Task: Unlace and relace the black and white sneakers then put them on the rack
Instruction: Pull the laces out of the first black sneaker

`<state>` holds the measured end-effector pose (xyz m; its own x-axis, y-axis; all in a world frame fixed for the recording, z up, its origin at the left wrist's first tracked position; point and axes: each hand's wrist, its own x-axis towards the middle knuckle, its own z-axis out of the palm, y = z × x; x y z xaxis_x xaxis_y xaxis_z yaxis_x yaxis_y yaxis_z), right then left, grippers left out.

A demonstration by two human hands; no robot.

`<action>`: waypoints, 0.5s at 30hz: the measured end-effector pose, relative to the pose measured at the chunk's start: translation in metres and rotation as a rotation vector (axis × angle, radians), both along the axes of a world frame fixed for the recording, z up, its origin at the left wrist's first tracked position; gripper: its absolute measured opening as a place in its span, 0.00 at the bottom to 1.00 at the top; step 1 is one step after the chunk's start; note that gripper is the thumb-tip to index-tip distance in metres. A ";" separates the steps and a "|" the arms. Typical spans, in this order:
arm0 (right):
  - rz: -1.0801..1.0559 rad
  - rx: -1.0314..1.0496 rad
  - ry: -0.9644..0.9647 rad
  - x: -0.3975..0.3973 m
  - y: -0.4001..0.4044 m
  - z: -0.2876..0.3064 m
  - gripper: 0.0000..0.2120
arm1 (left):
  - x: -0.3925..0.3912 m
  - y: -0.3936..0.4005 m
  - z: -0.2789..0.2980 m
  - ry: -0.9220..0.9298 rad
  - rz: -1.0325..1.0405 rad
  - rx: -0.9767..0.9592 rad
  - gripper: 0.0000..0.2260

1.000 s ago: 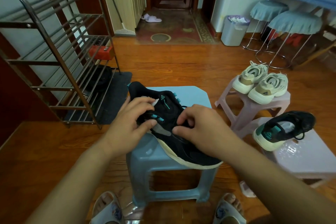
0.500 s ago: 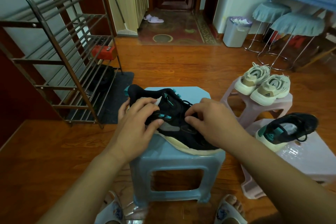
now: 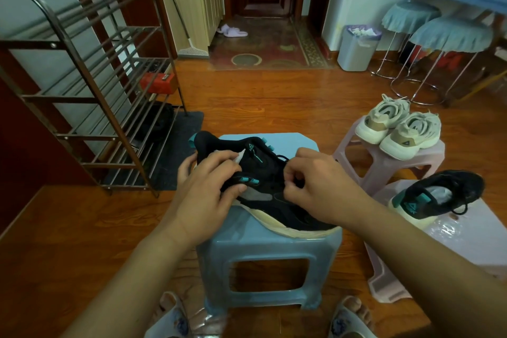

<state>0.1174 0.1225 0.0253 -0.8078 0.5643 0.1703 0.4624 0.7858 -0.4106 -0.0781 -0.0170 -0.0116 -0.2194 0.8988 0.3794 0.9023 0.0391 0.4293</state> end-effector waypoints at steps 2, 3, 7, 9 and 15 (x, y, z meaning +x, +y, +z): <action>-0.025 -0.061 -0.022 0.000 0.002 -0.001 0.05 | 0.000 0.001 0.001 0.000 0.001 -0.001 0.07; -0.035 -0.083 -0.026 0.001 0.003 0.001 0.05 | -0.001 0.001 0.001 -0.009 0.003 -0.001 0.08; -0.142 -0.161 0.060 -0.006 -0.010 0.009 0.08 | 0.001 0.002 -0.002 -0.026 0.023 0.014 0.10; -0.266 -0.160 0.017 -0.018 -0.025 0.007 0.15 | 0.003 0.003 -0.004 -0.020 0.038 0.018 0.11; -0.447 -0.418 0.211 -0.029 -0.038 -0.001 0.13 | 0.007 0.006 -0.005 0.020 0.091 0.035 0.10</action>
<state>0.0888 0.0849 0.0241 -0.4528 0.8916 -0.0075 0.5838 0.2901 -0.7583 -0.0708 -0.0111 -0.0162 -0.2916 0.8617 0.4152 0.9040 0.1064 0.4141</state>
